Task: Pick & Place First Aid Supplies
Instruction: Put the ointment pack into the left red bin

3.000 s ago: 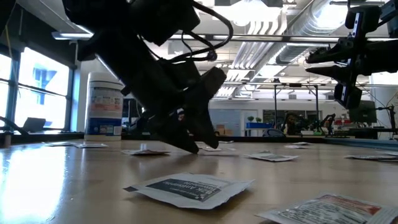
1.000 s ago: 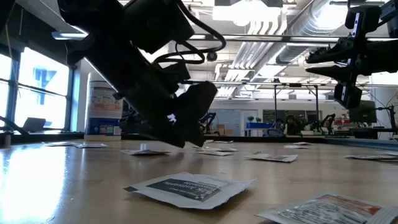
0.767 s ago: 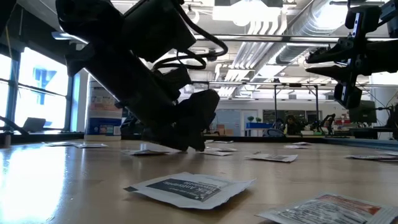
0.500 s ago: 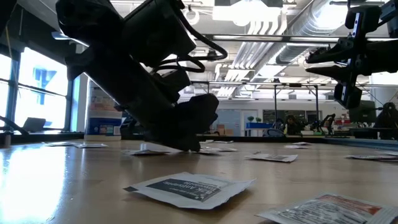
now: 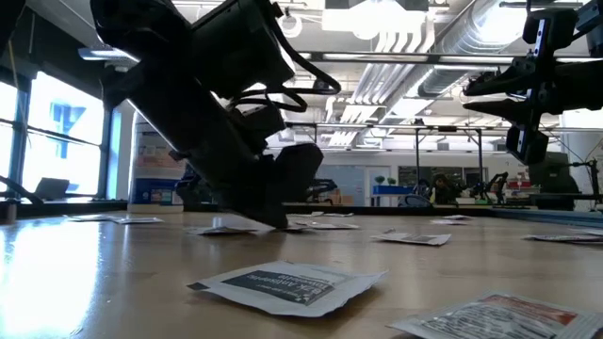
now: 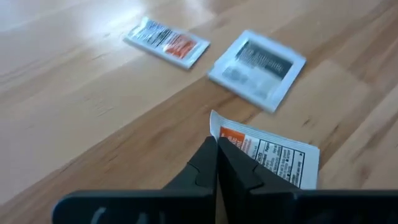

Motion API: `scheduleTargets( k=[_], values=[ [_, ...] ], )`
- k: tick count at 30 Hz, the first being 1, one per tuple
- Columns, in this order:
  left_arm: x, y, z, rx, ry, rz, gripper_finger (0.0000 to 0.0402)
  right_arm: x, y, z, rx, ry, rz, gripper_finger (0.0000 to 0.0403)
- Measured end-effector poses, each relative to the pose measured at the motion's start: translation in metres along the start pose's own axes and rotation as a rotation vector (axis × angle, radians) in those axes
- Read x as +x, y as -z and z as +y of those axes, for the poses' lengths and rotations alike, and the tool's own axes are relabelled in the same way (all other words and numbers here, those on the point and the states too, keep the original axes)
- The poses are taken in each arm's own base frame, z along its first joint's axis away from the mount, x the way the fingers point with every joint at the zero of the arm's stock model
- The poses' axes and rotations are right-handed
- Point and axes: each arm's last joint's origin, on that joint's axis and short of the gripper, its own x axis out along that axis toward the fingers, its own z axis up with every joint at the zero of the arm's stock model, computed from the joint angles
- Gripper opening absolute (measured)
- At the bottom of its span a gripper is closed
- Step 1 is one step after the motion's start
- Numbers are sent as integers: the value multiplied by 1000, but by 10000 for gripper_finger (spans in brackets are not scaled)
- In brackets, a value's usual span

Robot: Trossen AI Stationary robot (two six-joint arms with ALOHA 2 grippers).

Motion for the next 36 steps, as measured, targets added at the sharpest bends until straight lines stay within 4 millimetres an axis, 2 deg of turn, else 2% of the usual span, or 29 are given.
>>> scheduleTargets(
  k=[11,18,22,27,32,36],
  values=[
    [-33,-28,8,28,71,118,0,0,0,0,0,0,0,64],
    [-66,-53,14,37,190,202,0,0,0,0,0,1,0,64],
    [-98,-62,22,61,255,250,0,0,0,0,0,0,0,64],
    [-154,-62,42,59,325,406,0,0,0,0,0,1,0,64],
    [-209,-51,72,25,328,585,0,0,0,0,0,0,1,64],
    [-242,-34,96,11,235,746,0,0,0,0,0,0,0,64]
  ],
)
